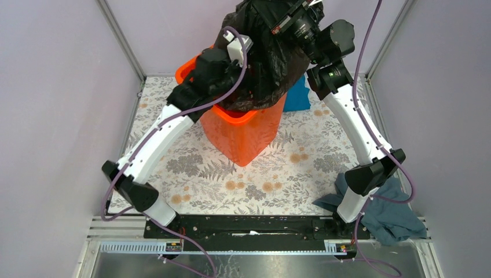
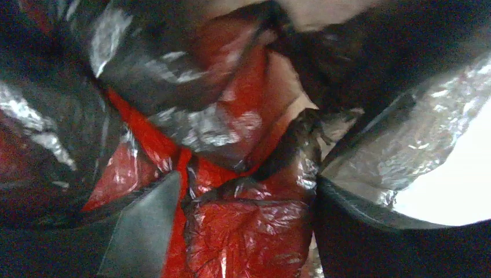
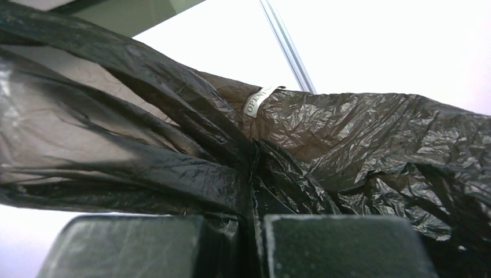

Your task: Put the trash bags into the trash bin

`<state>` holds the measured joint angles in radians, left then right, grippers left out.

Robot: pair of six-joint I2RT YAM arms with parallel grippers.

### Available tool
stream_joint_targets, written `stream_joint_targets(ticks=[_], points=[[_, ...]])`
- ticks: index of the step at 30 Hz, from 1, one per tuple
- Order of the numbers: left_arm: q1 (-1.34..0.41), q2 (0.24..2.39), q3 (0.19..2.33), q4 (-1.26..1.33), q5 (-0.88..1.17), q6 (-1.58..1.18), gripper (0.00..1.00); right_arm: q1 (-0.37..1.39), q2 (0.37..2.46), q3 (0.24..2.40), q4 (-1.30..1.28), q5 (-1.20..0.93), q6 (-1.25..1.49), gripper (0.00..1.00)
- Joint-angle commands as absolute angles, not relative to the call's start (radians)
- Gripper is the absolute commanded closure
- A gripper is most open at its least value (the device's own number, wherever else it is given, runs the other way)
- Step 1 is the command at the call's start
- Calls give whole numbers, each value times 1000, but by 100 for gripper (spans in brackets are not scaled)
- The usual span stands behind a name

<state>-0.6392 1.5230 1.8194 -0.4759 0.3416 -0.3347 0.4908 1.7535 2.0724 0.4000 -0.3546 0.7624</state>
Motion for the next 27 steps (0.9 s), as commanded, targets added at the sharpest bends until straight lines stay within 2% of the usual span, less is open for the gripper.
stream_joint_targets(ticks=[1,4,5,7,10,11,15,17,20,24,27], points=[[-629,1556,1932,-544,-34,-306,30,508,1705,2134,466,-321,826,100],[-609,1547,1894,-526,-192,-296,54,506,1677,2096,472,-315,829,100],[-604,1545,1883,-519,-239,-290,59,506,1668,2075,482,-312,827,100],[-589,1545,1871,-516,-270,-279,62,507,1645,2017,503,-299,820,100],[-584,1535,1877,-544,-219,-265,62,507,1638,1933,531,-317,818,100],[-584,1522,1870,-548,-166,-255,56,507,1645,1922,535,-339,815,100],[-584,1402,1814,-559,100,-182,17,508,1678,1945,510,-443,783,100],[-582,1336,1787,-562,158,-146,4,507,1666,1951,467,-452,755,100],[-573,1266,1775,-557,136,-116,1,506,1626,1954,415,-450,712,100],[-512,1284,1858,-608,-27,-200,1,508,1585,1970,303,-469,669,100],[-440,1297,1871,-561,-17,-275,1,507,1572,1965,270,-527,675,100]])
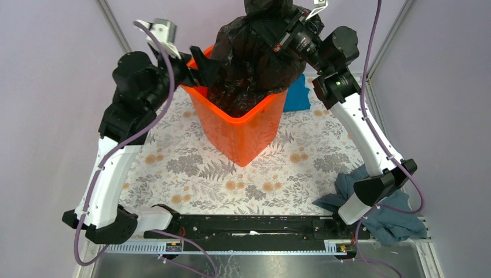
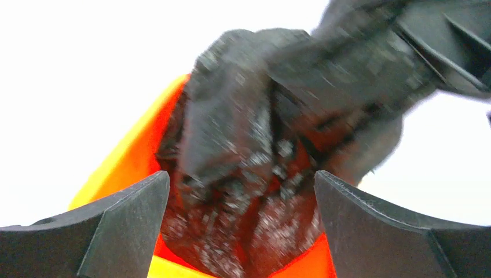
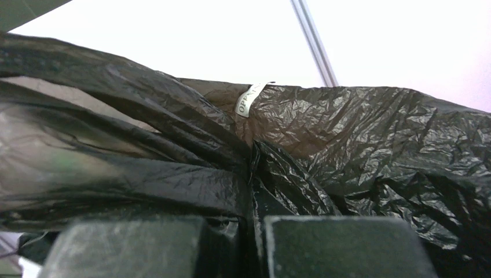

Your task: Put the trash bags into the trash bin

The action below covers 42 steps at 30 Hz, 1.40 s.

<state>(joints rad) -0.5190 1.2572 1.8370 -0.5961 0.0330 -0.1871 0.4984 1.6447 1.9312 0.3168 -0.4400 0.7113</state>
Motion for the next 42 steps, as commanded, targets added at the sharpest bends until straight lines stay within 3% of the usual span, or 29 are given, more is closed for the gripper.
stream_joint_targets(ticks=[1,7,13,19,25,28,33,39,42], points=[[-416,1312,1891,-539,-6,-302,1,508,1571,1965,263,-561,682,100],[-302,1564,2206,-546,176,-476,1,507,1556,1919,284,-684,732,100],[-300,1765,2336,-479,313,-523,5,507,1566,1878,363,-792,794,100],[-319,1815,2229,-456,338,-498,22,506,1556,1795,554,-902,871,100],[-413,1713,1991,-501,215,-379,43,507,1550,1763,511,-868,815,100],[-413,1647,1887,-523,136,-377,46,508,1550,1728,471,-815,738,100],[-385,1595,1950,-585,111,-341,38,508,1622,1802,343,-738,622,100],[-332,1588,2183,-702,13,-246,6,506,1608,1794,341,-698,624,100],[-277,1562,2130,-705,-123,-250,1,507,1590,1786,297,-686,615,100]])
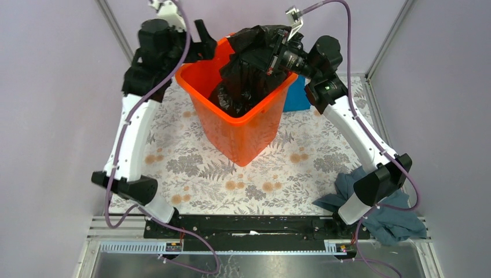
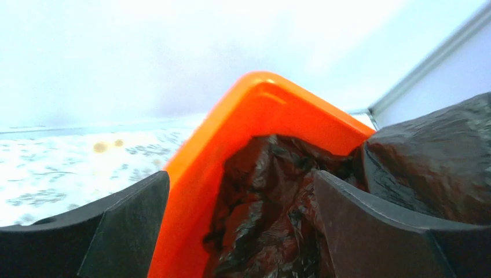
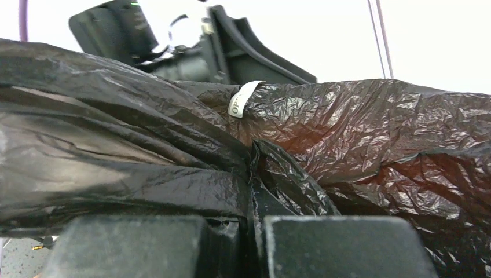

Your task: Put the trash bags into the trash bin

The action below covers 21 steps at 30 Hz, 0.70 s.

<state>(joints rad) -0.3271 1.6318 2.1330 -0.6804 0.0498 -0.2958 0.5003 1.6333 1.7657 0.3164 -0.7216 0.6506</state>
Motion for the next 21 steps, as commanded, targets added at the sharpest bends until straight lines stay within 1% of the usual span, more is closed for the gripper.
stream_joint_targets(ticks=[1,3,5,8,11,12,18,21], points=[[-244,1564,2116,-719,-143,-271,1,506,1583,1778,290,-685,614,100],[-183,1574,2076,-737,-115,-311,1,507,1566,1758,282,-680,614,100],[-135,1586,2028,-738,-29,-345,1,507,1553,1748,270,-680,615,100],[-121,1585,1955,-719,70,-356,1,508,1535,1745,240,-682,615,100],[-121,1542,1836,-642,180,-366,2,508,1512,1733,220,-685,620,100],[-121,1529,1795,-620,208,-376,5,511,1504,1727,219,-687,621,100],[-126,1516,1629,-532,389,-469,29,521,1468,1694,210,-692,614,100],[-144,1508,1571,-474,438,-516,35,524,1458,1687,198,-689,608,100]])
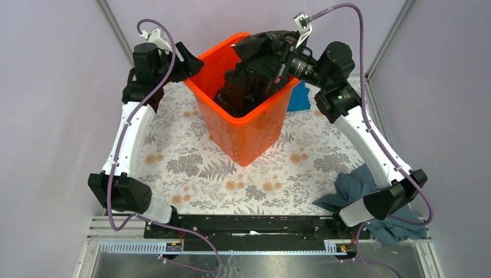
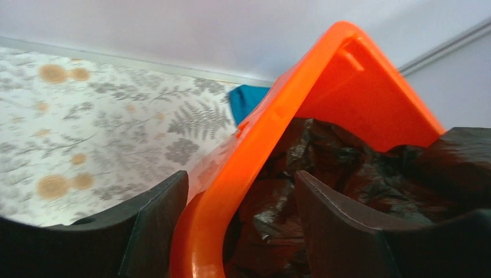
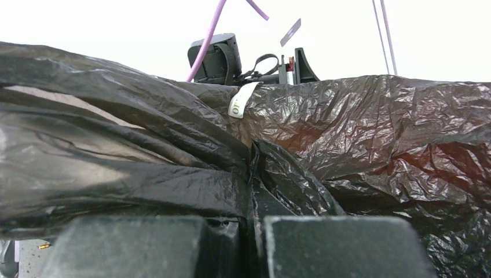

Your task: Put the trash bags into the trash bin

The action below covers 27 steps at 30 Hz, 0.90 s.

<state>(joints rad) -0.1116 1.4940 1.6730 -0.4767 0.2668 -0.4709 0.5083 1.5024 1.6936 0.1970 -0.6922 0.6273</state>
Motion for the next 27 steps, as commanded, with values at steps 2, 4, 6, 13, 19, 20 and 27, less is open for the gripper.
stream_joint_targets(ticks=[2,4,6,13,19,20,27], points=[[-170,1507,1549,-435,463,-542,37,526,1451,1687,183,-685,597,100],[-214,1511,1556,-425,450,-545,38,529,1442,1685,169,-678,585,100],[-259,1514,1566,-426,425,-542,39,528,1430,1682,149,-661,561,100],[-276,1465,1638,-455,343,-471,19,528,1387,1675,-28,-497,430,100],[-276,1438,1906,-636,126,-325,1,529,1395,1718,-116,-432,349,100],[-276,1425,1936,-655,100,-317,1,529,1403,1734,-133,-422,323,100],[-304,1258,1785,-362,604,-539,1,531,1462,1818,-163,-531,247,100]])
